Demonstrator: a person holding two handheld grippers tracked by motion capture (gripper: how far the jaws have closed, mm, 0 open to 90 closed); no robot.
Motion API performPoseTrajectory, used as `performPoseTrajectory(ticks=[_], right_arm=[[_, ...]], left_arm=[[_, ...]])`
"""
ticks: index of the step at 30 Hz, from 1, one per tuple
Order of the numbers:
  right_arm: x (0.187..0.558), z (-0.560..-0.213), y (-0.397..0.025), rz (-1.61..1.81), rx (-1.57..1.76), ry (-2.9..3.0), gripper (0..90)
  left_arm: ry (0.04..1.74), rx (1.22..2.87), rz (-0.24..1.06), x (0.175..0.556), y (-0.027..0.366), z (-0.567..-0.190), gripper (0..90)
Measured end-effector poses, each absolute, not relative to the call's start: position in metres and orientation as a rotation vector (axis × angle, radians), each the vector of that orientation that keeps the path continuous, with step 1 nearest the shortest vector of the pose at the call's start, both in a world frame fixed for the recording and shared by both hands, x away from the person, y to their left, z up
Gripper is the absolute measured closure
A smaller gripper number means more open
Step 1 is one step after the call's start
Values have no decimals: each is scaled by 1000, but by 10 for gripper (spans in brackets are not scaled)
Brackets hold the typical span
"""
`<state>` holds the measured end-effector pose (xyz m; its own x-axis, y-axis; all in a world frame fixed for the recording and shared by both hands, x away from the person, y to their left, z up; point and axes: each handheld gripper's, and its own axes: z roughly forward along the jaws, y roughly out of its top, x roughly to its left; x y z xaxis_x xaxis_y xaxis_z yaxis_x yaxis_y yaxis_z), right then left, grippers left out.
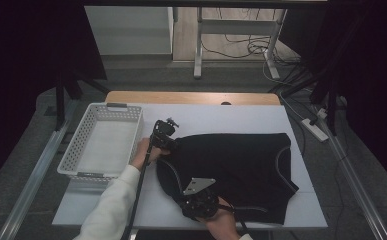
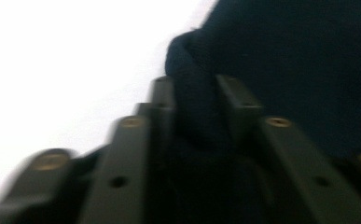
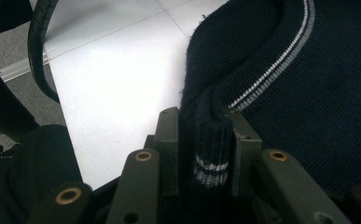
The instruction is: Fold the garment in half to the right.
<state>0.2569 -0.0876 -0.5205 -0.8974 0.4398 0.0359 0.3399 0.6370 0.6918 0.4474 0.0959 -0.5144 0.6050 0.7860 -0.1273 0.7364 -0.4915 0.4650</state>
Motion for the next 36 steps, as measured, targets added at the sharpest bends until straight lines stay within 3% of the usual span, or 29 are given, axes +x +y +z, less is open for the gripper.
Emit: performPoseTrajectory(ticks=[12,24,36], right_arm=[[256,-520,-90,1134,652,2702,698],[255,-512,-96,1217,647,2644,699],[254,-507,-100,1269,640,2604,700]], left_arm=[[1136,2307,258,432,97,-503,777],[1027,2215,286,419,94,-468,778],[1010,2155,250,418,104,-458,778]])
